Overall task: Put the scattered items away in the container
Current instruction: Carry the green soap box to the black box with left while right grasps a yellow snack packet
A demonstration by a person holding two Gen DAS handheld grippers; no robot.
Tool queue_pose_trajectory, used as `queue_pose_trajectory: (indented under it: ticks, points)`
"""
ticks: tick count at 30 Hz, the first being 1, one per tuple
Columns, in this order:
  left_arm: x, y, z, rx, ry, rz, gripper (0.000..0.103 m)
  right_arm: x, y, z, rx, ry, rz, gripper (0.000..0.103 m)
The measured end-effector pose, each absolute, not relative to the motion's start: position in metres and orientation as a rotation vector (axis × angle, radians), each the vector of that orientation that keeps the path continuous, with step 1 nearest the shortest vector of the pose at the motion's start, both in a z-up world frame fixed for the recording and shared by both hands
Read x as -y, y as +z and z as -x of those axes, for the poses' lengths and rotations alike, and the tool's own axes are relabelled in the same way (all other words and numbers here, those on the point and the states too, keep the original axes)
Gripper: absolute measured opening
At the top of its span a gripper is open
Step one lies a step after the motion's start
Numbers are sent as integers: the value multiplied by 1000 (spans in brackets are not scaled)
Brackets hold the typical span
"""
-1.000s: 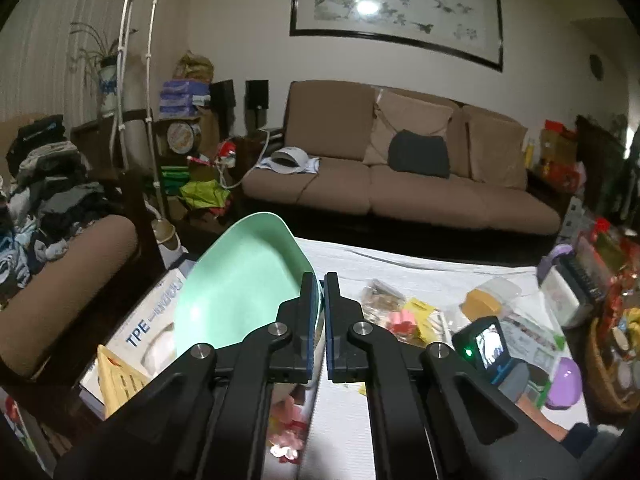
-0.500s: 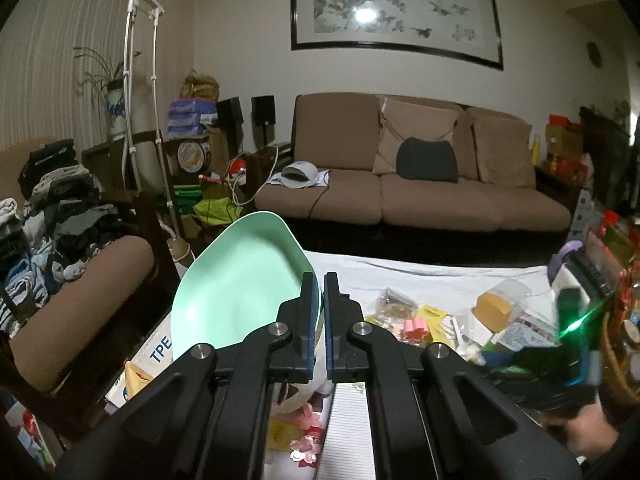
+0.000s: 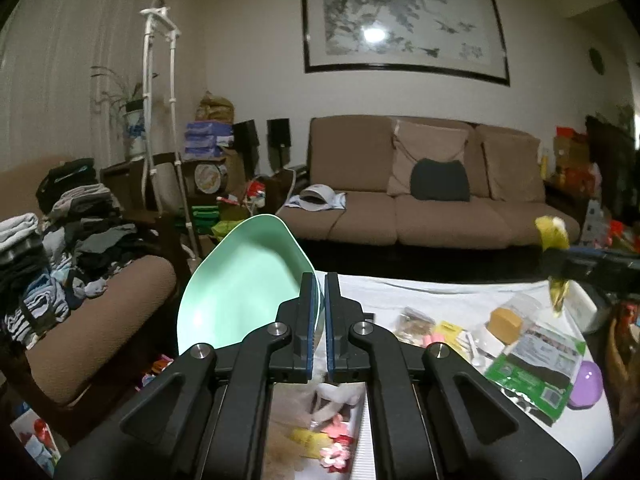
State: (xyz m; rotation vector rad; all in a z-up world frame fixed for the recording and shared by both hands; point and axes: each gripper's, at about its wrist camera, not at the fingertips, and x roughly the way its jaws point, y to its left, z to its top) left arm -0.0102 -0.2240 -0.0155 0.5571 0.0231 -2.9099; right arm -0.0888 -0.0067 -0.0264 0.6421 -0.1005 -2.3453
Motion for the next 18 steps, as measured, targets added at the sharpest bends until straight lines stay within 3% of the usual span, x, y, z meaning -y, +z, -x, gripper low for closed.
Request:
queue_pose_trajectory:
  ticks: [6,10,14,18]
  points:
    - [277,-24,12,-134,-2870,-574,4,55,-31,98,136,-2302,-659,34]
    - [303,-36,19,-49,-2809,-632,5,87,-56,111,184,-2270,-742,34]
    - [336,-44,23,-241,-2851,-699,5,121,-85,123,146,-2233,-841,34]
    - [340,-54,34,-249,-2868,-753,5,156,-115,138,93,-2174,-943,35]
